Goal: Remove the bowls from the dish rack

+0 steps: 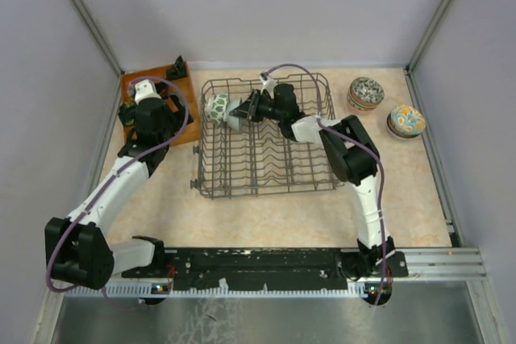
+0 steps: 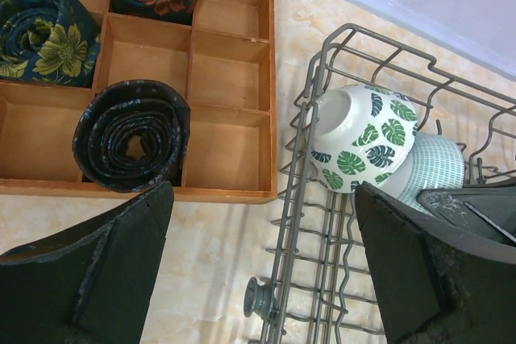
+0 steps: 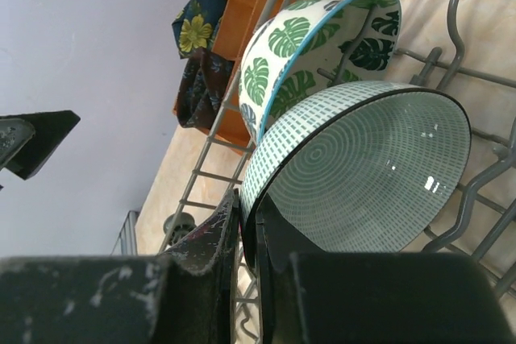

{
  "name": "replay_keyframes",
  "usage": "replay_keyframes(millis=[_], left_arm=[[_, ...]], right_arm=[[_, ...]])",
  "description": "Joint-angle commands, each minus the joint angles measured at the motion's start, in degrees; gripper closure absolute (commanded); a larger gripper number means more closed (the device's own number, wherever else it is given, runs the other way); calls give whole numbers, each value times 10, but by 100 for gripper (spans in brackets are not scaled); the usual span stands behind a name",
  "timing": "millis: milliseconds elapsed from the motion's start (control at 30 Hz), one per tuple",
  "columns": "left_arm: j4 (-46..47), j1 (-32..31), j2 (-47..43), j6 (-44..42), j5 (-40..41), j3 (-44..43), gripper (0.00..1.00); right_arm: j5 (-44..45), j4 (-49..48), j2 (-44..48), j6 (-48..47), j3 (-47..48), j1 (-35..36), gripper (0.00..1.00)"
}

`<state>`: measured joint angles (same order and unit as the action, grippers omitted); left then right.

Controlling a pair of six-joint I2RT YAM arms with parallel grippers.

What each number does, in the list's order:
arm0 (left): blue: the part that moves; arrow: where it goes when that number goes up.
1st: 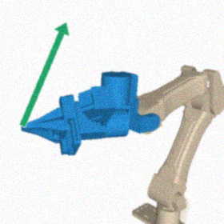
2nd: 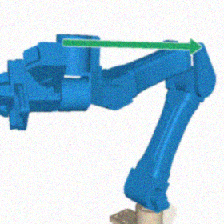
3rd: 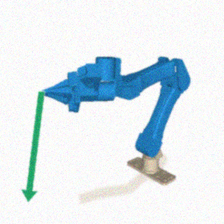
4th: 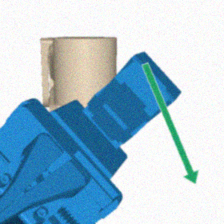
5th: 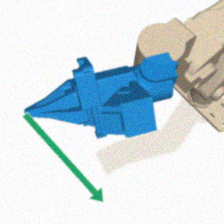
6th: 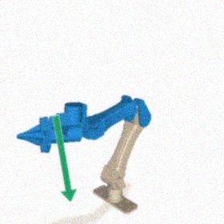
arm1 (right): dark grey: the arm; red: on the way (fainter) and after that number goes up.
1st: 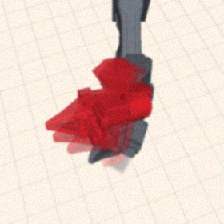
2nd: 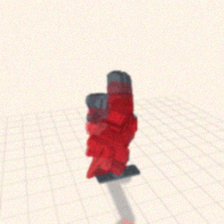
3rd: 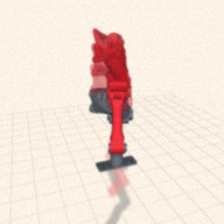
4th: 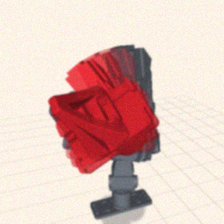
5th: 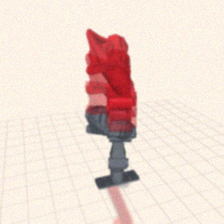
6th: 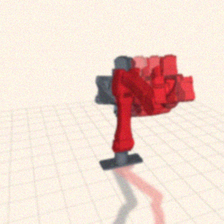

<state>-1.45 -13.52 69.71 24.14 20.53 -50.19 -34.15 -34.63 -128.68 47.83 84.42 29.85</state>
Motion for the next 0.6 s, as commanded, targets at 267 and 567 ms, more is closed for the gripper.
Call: replay_keyframes(millis=[267, 567], left_arm=[[1, -2, -20, -4, 7, -1, 1], [1, -2, -21, -2, 8, -3, 0]], right_arm=[[9, -25, 97, -24, -13, -8, 100], [24, -11, 148, -46, -27, -11, 100]])
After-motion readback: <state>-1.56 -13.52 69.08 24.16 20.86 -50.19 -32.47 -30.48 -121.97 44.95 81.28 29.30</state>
